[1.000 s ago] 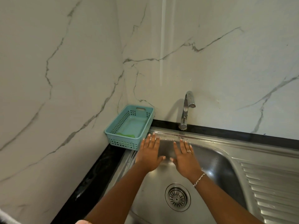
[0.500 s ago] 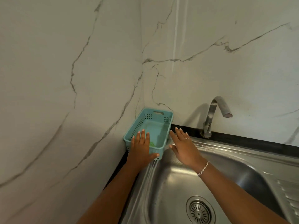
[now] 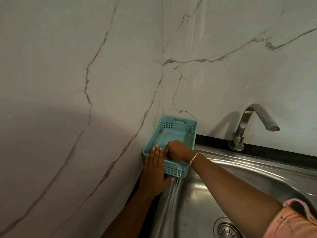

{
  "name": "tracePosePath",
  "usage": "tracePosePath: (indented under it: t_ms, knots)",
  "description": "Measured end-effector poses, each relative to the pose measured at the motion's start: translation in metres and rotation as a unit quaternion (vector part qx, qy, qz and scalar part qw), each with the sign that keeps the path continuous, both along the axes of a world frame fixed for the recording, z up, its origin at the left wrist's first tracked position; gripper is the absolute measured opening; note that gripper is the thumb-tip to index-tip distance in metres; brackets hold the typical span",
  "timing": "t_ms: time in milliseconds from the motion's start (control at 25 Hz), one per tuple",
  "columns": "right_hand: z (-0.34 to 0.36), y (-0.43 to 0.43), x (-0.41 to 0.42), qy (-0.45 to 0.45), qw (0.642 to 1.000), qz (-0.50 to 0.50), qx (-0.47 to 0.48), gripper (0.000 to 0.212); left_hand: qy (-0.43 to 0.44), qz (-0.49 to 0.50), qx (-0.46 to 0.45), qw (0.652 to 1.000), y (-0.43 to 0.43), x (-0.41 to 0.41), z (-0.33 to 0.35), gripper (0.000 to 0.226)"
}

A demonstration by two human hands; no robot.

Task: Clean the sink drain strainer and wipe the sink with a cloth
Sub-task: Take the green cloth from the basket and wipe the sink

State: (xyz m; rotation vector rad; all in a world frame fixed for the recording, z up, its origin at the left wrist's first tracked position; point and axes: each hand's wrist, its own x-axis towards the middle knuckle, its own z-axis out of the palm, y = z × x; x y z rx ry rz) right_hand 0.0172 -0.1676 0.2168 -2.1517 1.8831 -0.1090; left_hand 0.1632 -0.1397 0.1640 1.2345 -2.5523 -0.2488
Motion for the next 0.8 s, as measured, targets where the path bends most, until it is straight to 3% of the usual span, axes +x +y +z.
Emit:
tracePosePath:
  t_ms: [440, 800]
  knots:
    - [-0.002, -0.021, 0.005, -0.057, 0.988, 0.000, 0.141, 0.021, 0.034, 0.023, -0.005, 0.999, 0.002, -0.004, -0.006, 0.103]
    - [-0.013, -0.018, 0.004, -0.100, 0.989, -0.002, 0.109, 0.022, 0.056, 0.032, 0.002, 0.998, 0.007, -0.006, -0.006, 0.101]
